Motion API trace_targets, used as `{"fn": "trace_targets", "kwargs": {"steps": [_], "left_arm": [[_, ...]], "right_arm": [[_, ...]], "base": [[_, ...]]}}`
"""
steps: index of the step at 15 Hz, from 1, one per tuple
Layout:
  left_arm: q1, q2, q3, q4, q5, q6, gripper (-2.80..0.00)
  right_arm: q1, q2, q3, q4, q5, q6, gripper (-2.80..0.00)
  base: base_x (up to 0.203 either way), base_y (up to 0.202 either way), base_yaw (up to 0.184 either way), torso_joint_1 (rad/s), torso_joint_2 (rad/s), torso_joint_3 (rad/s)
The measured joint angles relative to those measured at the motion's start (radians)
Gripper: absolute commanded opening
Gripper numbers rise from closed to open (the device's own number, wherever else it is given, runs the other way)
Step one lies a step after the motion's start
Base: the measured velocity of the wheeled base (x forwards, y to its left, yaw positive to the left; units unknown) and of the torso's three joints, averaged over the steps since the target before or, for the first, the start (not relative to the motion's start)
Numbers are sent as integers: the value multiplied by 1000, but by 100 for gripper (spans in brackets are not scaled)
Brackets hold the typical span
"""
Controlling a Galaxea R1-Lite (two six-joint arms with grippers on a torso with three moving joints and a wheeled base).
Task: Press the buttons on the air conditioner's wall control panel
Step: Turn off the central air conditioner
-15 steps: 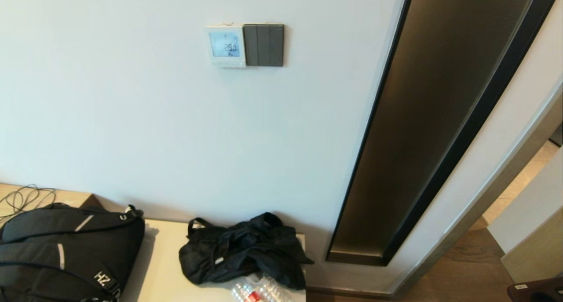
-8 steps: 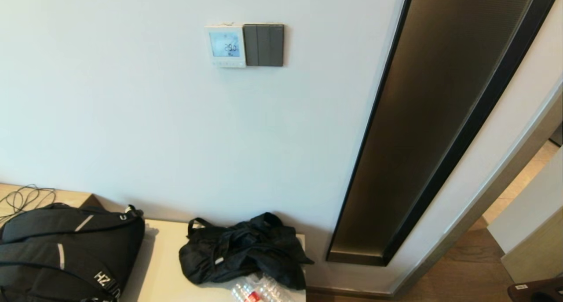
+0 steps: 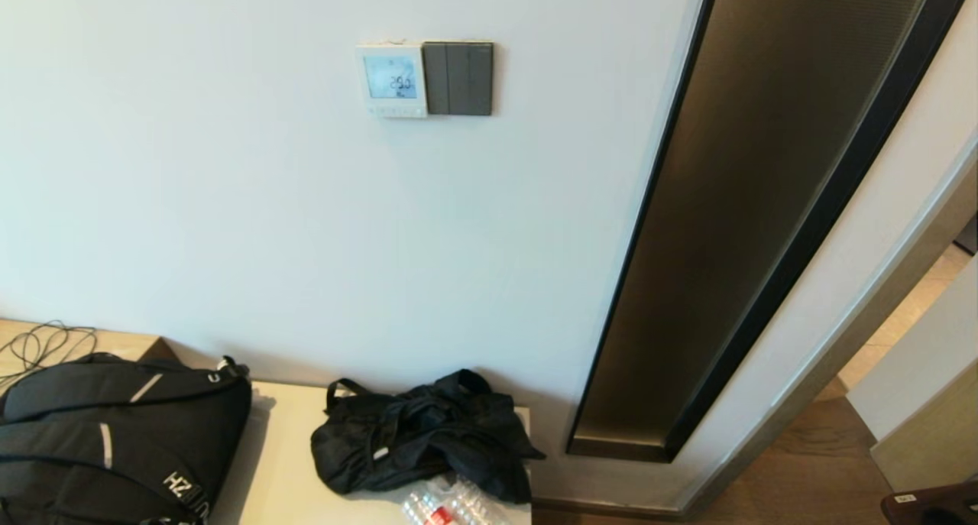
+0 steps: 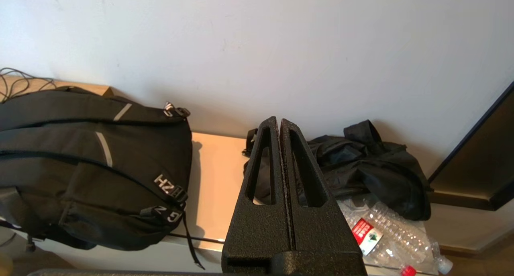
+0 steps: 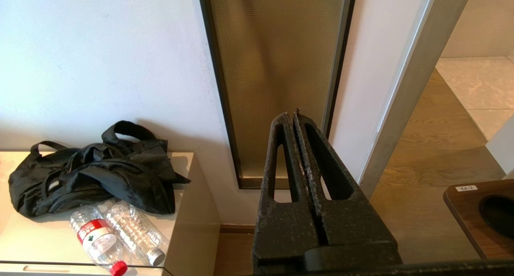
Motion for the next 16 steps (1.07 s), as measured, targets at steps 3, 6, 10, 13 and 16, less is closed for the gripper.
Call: {"fn": "trace_targets", "kwargs": {"steps": [3, 6, 10, 13, 16], "left_arm": [[0, 0, 0, 0, 0, 1, -280], [0, 0, -5, 13, -1, 26, -280], [1, 0, -13, 37, -1, 44, -280], [1, 0, -15, 40, -5, 59, -280], [1, 3, -42, 46, -22, 66, -280]], "right_arm": [[0, 0, 0, 0, 0, 0, -280], [0, 0, 0, 0, 0, 0, -280], [0, 0, 0, 0, 0, 0, -280], [0, 0, 0, 0, 0, 0, -280], [0, 0, 0, 0, 0, 0, -280]], "base": [[0, 0, 0, 0, 0, 0], [0, 0, 0, 0, 0, 0], [0, 0, 0, 0, 0, 0], [0, 0, 0, 0, 0, 0], [0, 0, 0, 0, 0, 0]]}}
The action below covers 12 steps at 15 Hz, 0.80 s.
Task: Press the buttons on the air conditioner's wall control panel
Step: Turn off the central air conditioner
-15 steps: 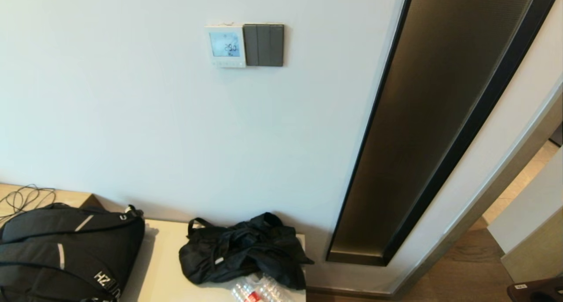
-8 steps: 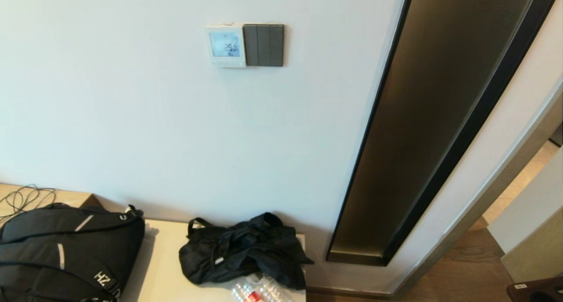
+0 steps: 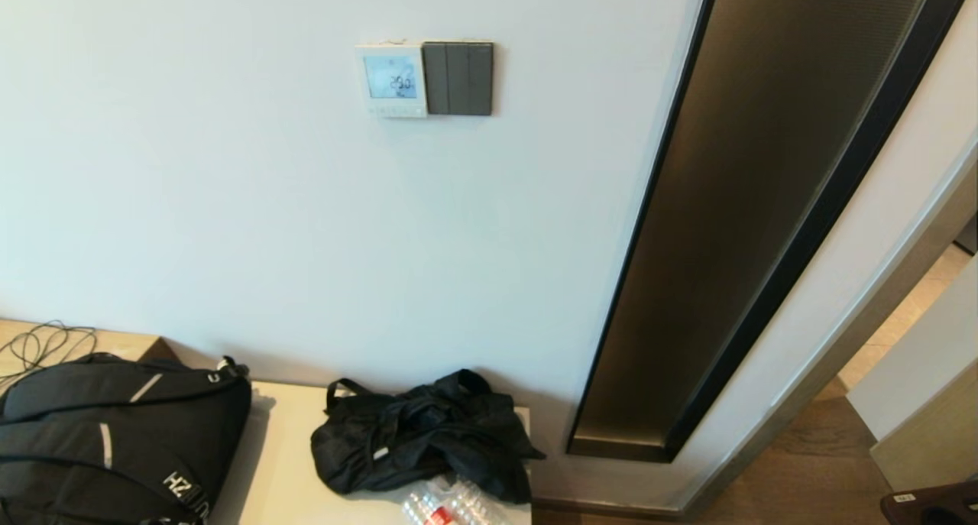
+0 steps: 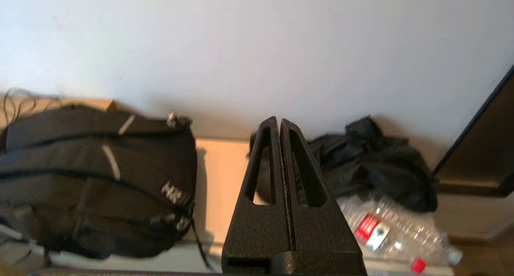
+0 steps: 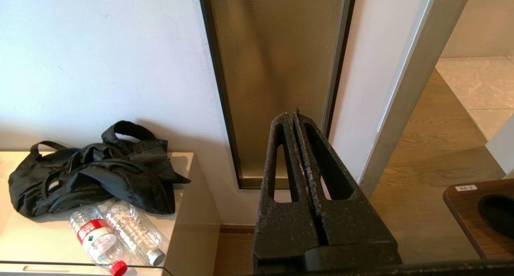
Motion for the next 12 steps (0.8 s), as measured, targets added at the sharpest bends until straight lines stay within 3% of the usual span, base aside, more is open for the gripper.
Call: {"fn": "trace_targets", "kwargs": {"steps": [5, 9, 12], "left_arm": [[-8, 162, -259, -23, -45, -27, -280], [-53, 500, -532, -141, -78, -64, -280], [-104, 812, -743, -268, -138, -86, -280]], "right_arm": [[0, 0, 0, 0, 0, 0, -280], [0, 0, 0, 0, 0, 0, -280], [0, 0, 0, 0, 0, 0, -280]], "base": [[0, 0, 0, 0, 0, 0], [0, 0, 0, 0, 0, 0], [0, 0, 0, 0, 0, 0]]}}
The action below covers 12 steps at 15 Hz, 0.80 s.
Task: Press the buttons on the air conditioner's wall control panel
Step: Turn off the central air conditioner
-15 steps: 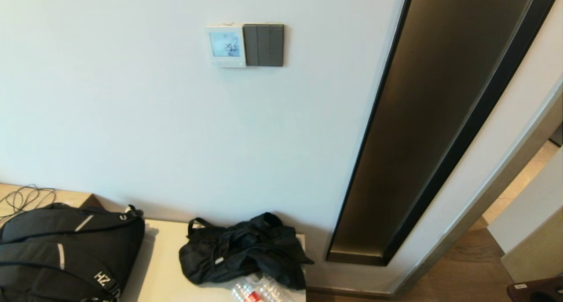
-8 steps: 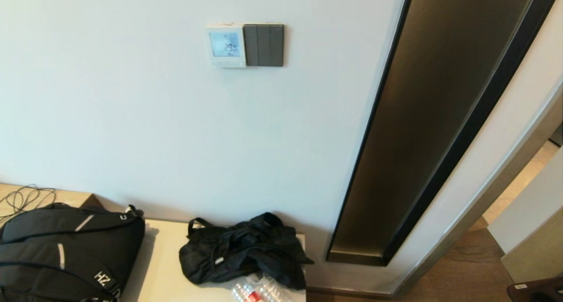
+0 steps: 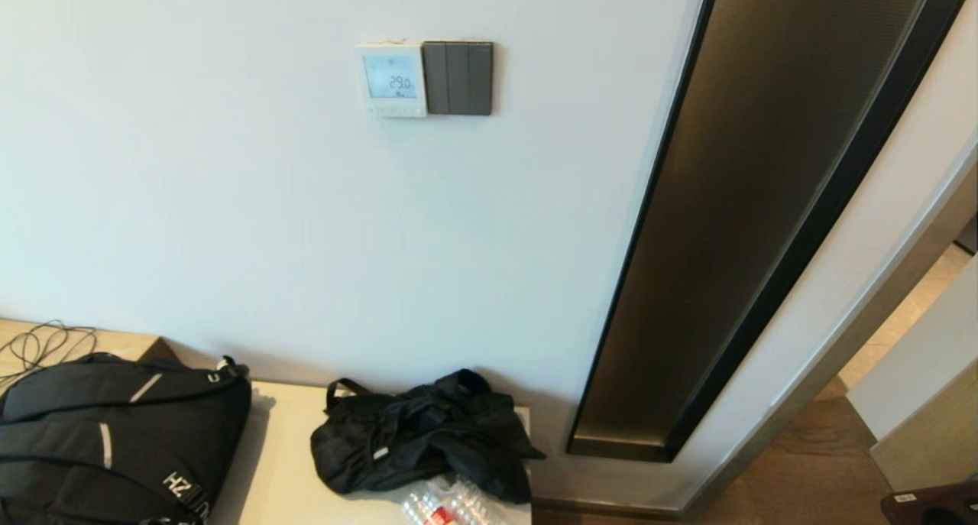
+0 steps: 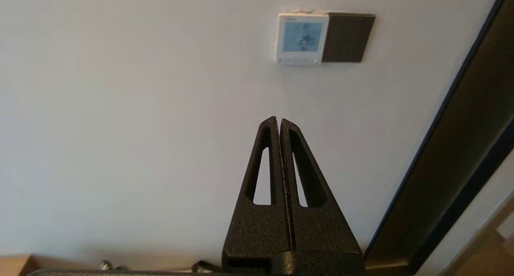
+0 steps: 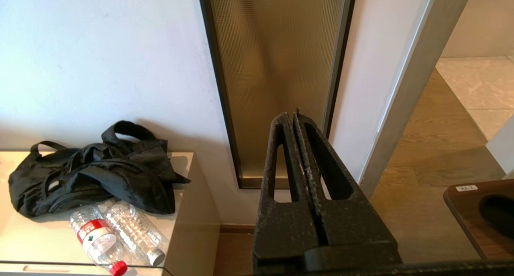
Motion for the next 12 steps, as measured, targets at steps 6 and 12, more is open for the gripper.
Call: {"fn": "trace_targets", "kwargs": {"steps": [6, 12], "left_arm": [[-227, 488, -312, -114, -23, -24, -280], [-436, 823, -522, -189, 89, -17, -280]], "right_arm": [[0, 0, 0, 0, 0, 0, -280], [0, 0, 0, 0, 0, 0, -280]], "base": [[0, 0, 0, 0, 0, 0], [0, 0, 0, 0, 0, 0]]}}
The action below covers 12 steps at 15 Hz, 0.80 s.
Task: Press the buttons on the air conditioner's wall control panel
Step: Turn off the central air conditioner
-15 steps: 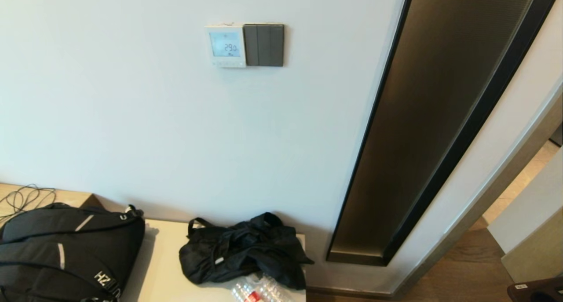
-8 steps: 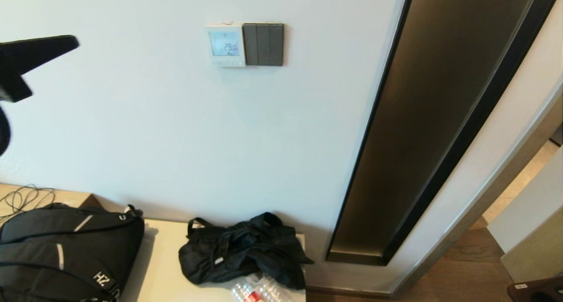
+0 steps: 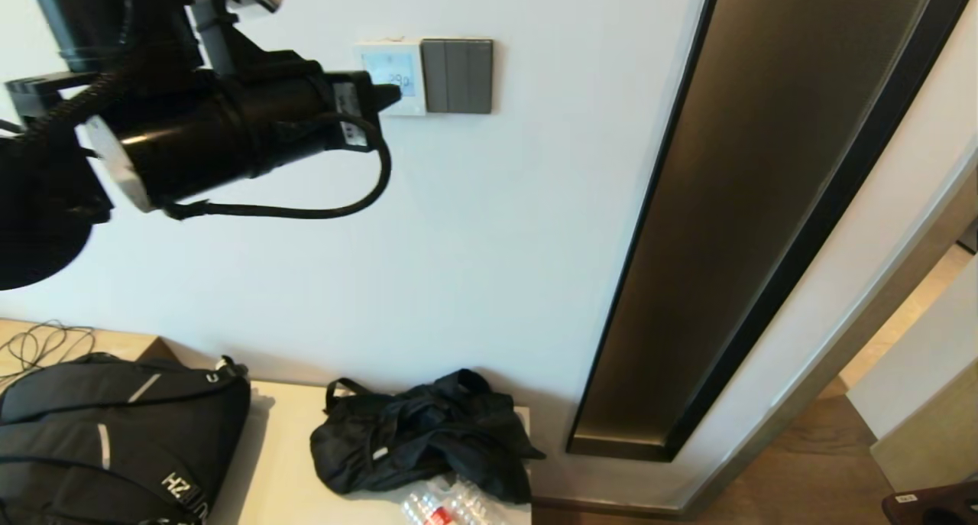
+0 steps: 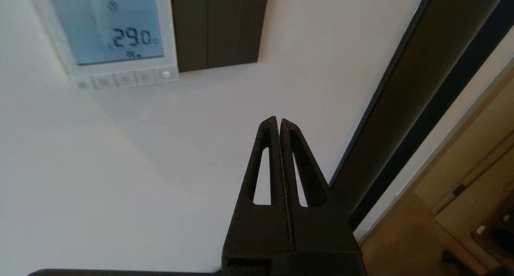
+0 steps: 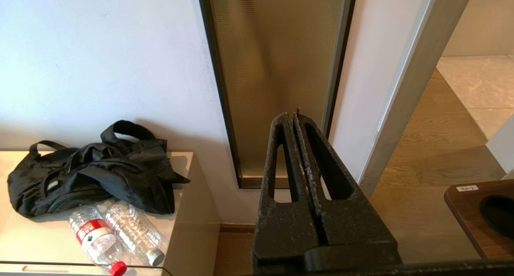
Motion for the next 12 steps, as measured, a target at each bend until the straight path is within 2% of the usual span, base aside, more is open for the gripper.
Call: {"fn": "trace_targets", "kwargs": {"steps": [5, 9, 12], "left_arm": [[-16, 183, -110, -25, 30, 1, -280], [1, 282, -210, -35, 83, 4, -280], [32, 332, -279, -21, 93, 5, -280]], "right_arm": [[0, 0, 0, 0, 0, 0, -280], [0, 0, 0, 0, 0, 0, -280], [0, 0, 0, 0, 0, 0, -280]], "base": [[0, 0, 0, 0, 0, 0], [0, 0, 0, 0, 0, 0], [0, 0, 0, 0, 0, 0]]}}
